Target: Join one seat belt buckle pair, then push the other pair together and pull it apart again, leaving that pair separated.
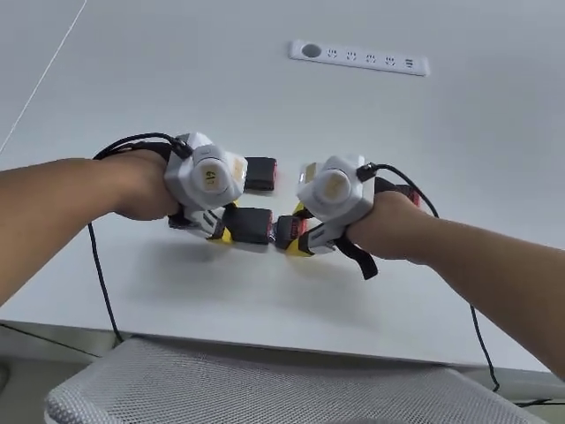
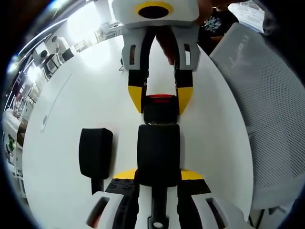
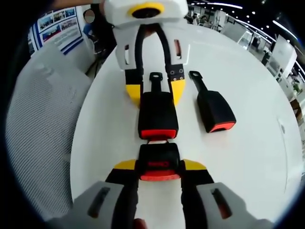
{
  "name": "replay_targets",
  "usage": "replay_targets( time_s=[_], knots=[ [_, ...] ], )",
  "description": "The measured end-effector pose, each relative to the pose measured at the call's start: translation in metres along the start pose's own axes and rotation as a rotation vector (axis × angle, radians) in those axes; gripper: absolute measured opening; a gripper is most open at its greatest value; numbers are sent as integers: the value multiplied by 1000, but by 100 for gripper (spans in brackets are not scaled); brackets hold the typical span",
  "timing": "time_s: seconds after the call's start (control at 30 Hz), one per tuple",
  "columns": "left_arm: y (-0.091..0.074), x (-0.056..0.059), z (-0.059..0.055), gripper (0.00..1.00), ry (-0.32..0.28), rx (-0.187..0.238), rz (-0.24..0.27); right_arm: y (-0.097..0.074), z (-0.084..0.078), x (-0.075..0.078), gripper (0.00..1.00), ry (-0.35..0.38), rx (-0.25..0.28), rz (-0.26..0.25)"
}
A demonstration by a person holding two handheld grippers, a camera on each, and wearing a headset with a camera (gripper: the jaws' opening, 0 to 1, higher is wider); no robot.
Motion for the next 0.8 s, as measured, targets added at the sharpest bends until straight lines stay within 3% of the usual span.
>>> replay_targets(
  time_s=[0.3, 0.8],
  knots=[
    [-2, 2, 1, 31, 1, -16, -4, 1, 1, -3, 34, -18, -9, -18],
    [0, -1, 2, 32, -15, -59, -3, 2, 1, -1, 35, -21, -16, -2]
  ],
)
Point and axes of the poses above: the centre of the closed fingertips' face, and the gripper's own axes: y roughly forward along the fingers, x roughly to its right, z roughly out of its top, the point moved 6 cm from there along -y, roughly backward along the fingers, and after that the axes turned 5 degrees about z, right-handed, at the moved point
